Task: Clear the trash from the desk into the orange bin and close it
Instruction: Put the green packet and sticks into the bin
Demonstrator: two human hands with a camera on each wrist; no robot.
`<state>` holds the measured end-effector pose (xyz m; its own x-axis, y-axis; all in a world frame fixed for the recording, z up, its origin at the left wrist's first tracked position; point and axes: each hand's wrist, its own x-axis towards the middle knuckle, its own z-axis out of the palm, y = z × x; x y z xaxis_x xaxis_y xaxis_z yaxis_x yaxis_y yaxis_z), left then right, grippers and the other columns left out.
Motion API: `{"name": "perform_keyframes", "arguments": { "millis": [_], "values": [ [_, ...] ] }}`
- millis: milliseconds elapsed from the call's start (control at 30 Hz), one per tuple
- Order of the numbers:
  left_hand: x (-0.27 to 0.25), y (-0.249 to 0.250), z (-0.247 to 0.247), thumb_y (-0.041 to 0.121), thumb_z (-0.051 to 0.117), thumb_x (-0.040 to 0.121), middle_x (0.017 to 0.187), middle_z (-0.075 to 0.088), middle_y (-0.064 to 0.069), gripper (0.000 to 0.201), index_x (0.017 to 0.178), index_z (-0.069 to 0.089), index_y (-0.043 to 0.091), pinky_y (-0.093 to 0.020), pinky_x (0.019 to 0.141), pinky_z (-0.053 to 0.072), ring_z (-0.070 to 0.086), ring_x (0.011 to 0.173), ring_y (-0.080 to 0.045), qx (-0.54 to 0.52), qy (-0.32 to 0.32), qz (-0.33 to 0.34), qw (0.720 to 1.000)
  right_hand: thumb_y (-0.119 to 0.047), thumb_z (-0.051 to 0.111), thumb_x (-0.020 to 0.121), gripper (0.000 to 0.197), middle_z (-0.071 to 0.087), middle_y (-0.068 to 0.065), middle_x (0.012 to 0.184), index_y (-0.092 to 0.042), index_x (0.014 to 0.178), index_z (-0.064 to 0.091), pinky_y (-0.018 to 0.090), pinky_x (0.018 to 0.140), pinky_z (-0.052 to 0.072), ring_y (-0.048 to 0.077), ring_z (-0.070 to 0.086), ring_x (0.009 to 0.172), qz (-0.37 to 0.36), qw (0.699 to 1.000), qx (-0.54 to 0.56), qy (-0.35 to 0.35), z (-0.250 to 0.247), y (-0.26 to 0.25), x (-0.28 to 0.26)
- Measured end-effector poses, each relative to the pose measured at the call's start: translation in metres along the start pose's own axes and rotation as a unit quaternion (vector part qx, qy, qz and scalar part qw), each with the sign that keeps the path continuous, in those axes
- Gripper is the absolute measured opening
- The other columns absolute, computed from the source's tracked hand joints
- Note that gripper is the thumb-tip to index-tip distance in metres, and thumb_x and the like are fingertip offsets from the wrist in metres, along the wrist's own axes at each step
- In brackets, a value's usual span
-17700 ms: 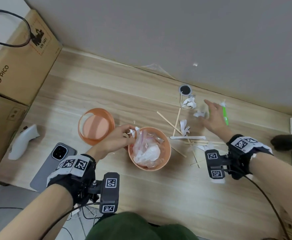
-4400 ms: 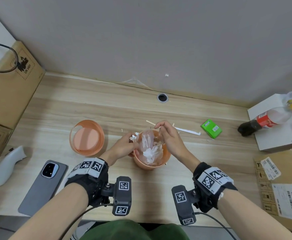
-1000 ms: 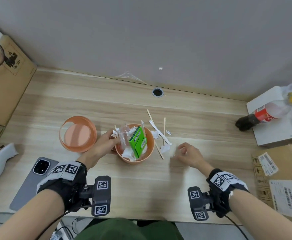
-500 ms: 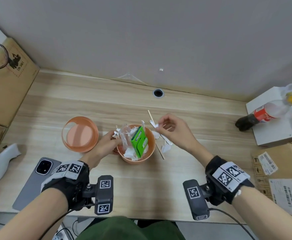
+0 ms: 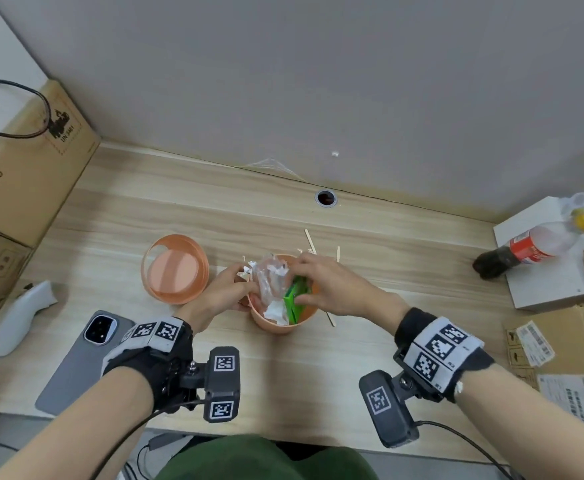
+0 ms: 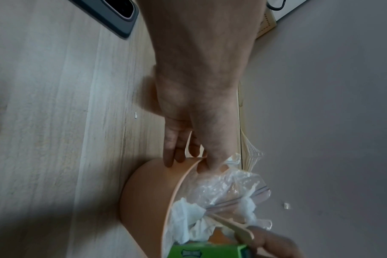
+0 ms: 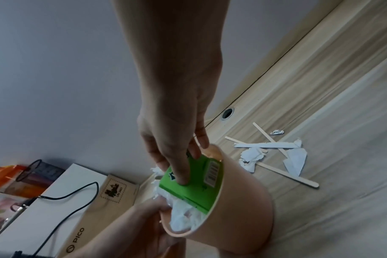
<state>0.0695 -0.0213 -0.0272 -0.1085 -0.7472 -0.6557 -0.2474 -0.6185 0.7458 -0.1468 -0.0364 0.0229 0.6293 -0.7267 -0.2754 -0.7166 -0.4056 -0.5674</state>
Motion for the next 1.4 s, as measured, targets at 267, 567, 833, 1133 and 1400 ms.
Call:
{"name": "perform_keyframes", "arguments": {
  "millis": [267, 567, 833, 1133, 1400],
  "values": [
    [-0.001, -0.007, -0.001, 0.004, 0.064, 0.086, 0.078, 0.07, -0.005, 0.043, 0.126, 0.052, 0.015, -0.041, 0.085, 0.058, 0.07, 0.072, -0.015, -0.01, -0.013, 0.016, 1.0, -0.02, 0.063, 0.086, 0.014, 0.066, 0.001, 0.1, -0.016, 0.098, 0.067, 0.024, 0.08, 0.043, 0.016, 0.057, 0.089, 0.007, 0.998, -0.046, 0.033, -0.007, -0.001, -0.006],
    [-0.003, -0.011, -0.001, 0.009, 0.071, 0.085, 0.082, 0.049, -0.005, 0.042, 0.122, 0.053, 0.019, -0.038, 0.081, 0.057, 0.058, 0.08, -0.017, 0.008, -0.005, 0.025, 1.0, -0.02, 0.058, 0.089, 0.011, 0.066, 0.013, 0.1, -0.012, 0.096, 0.059, 0.036, 0.073, 0.045, 0.033, 0.06, 0.097, 0.075, 0.984, -0.156, -0.03, 0.034, 0.0, 0.022],
    [-0.005, -0.011, -0.01, 0.02, 0.064, 0.093, 0.09, 0.058, -0.007, 0.031, 0.123, 0.056, 0.022, -0.036, 0.083, 0.055, 0.062, 0.078, -0.017, -0.008, -0.04, 0.042, 0.998, -0.002, 0.053, 0.088, 0.035, 0.048, 0.008, 0.135, -0.014, 0.121, 0.06, 0.04, 0.09, 0.049, 0.034, 0.057, 0.109, 0.061, 0.987, -0.139, -0.057, 0.04, 0.002, 0.02],
    [0.0, -0.051, -0.037, -0.003, 0.039, 0.094, 0.084, 0.054, -0.007, 0.031, 0.116, 0.055, 0.012, -0.032, 0.07, 0.053, 0.055, 0.07, -0.018, 0.059, 0.052, -0.022, 0.997, -0.011, 0.051, 0.086, 0.017, 0.065, -0.004, 0.092, -0.02, 0.092, 0.063, 0.029, 0.073, 0.045, 0.007, 0.056, 0.076, 0.078, 0.992, 0.042, 0.089, 0.017, 0.016, -0.003],
    [0.005, -0.099, -0.047, 0.002, 0.053, 0.084, 0.111, 0.065, -0.006, 0.036, 0.119, 0.061, 0.007, -0.035, 0.087, 0.051, 0.062, 0.105, -0.03, 0.277, 0.109, -0.016, 0.955, -0.031, 0.044, 0.093, 0.02, 0.064, 0.011, 0.087, -0.019, 0.109, 0.047, 0.039, 0.061, 0.052, 0.03, 0.061, 0.069, 0.258, 0.955, 0.144, 0.03, 0.055, 0.027, -0.018]
  ]
}}
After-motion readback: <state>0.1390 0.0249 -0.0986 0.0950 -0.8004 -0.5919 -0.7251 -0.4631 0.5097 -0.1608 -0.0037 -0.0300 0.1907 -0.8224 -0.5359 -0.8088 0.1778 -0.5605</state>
